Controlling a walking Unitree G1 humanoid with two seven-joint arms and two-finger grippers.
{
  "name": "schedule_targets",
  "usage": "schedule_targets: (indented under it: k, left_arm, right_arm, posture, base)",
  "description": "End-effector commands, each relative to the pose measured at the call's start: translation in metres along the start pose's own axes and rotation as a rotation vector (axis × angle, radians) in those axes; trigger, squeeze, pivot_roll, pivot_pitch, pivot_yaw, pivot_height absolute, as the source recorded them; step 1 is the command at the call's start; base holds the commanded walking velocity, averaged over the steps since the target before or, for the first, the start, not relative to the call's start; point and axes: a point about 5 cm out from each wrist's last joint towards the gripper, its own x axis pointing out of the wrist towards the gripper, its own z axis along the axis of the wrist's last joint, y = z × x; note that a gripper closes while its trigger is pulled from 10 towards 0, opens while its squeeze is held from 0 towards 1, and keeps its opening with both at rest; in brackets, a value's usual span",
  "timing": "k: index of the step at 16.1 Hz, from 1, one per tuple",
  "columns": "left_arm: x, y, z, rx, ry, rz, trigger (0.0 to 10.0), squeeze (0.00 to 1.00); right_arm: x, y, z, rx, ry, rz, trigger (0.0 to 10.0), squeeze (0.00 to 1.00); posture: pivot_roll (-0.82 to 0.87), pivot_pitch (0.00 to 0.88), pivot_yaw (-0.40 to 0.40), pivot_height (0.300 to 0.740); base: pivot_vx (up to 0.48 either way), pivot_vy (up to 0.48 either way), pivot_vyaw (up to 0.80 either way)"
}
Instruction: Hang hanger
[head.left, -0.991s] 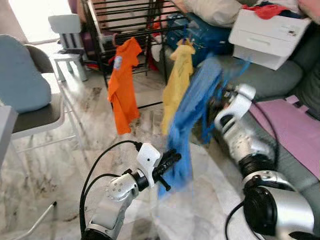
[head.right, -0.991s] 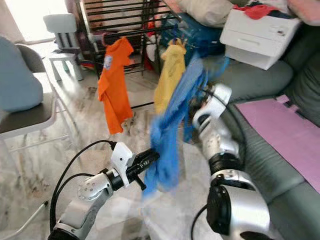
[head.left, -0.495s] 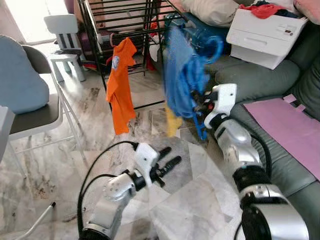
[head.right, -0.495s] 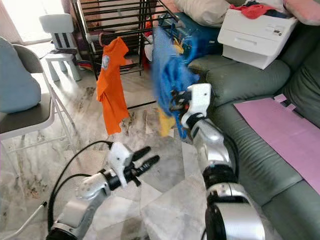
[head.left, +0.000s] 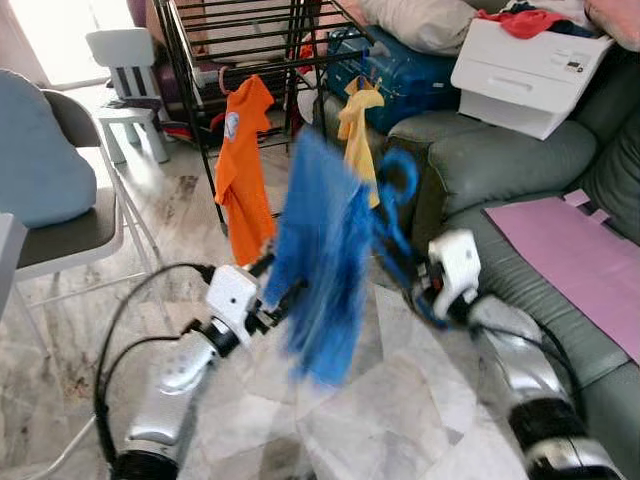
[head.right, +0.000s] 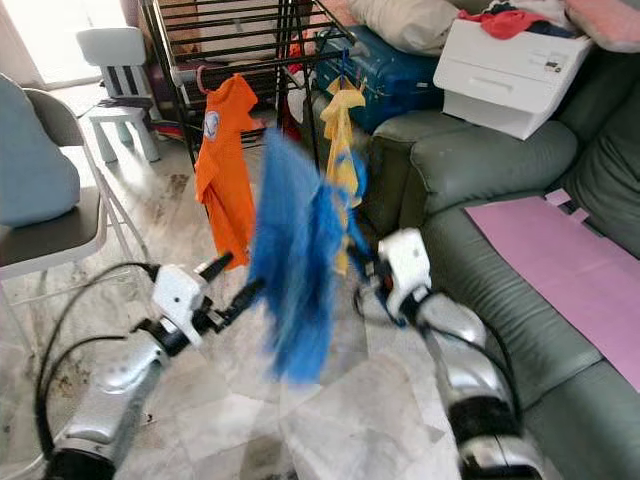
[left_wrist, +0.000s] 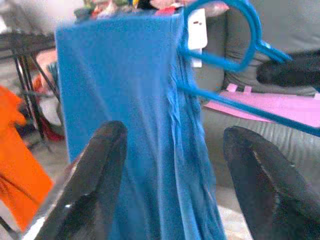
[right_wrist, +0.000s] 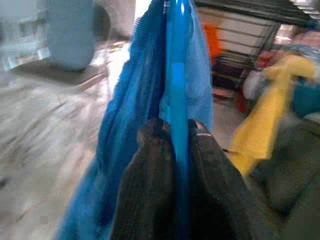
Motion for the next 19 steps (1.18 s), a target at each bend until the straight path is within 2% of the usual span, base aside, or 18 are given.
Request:
schedule_targets:
  k: [1,3,5,11,17,18,19]
  left_arm:
    - [0.0,0.002,0.008,0.064,-0.024,-0.021,10.0,1.0]
    - [-0.003,0.005,0.009,0.147,-0.008,-0.081,10.0,1.0]
    - [-0.008,0.01,0.009,0.228,0.015,-0.129,10.0,1.0]
    - [-0.018,0.021,0.007,0.375,0.068,-0.241,10.0,1.0]
    - [-0.022,0.022,-0.001,0.403,0.125,-0.337,10.0,1.0]
    - [-0.021,0.021,-0.002,0.404,0.129,-0.369,10.0,0.84]
    - [-0.021,0.02,-0.003,0.403,0.143,-0.399,10.0,0.42]
  right_arm:
    - [-0.002,0.0,0.011,-0.056,-0.046,0.059,10.0,0.0]
    - [-0.017,0.001,0.006,-0.108,-0.01,0.145,10.0,0.0]
    - [-0.025,0.0,0.007,-0.108,0.007,0.223,10.0,0.0]
    - [-0.036,0.007,0.005,-0.11,0.078,0.447,10.0,0.0]
    - [-0.041,0.001,0.018,-0.239,0.119,0.616,10.0,0.0]
    - [-0.041,0.0,0.021,-0.273,0.13,0.654,10.0,0.0]
    - [-0.041,-0.001,0.023,-0.296,0.135,0.679,10.0,0.0]
  posture:
    - [-0.1,0.0,-0.009,0.74]
    - [-0.1,0.0,-0.007,0.74]
    - [-0.1,0.0,-0.004,0.74]
    - [-0.09,0.0,-0.003,0.74]
    - [-0.1,0.0,0.011,0.74]
    - [-0.1,0.0,0.012,0.74]
    - [-0.1,0.0,0.013,0.74]
  base:
    - [0.0,0.0,0.0]
    - [0.0,0.0,0.0]
    - [0.0,0.0,0.0]
    - [0.0,0.0,0.0]
    - [0.0,0.0,0.0]
    - [0.0,0.0,0.0]
    - [0.0,0.0,0.0]
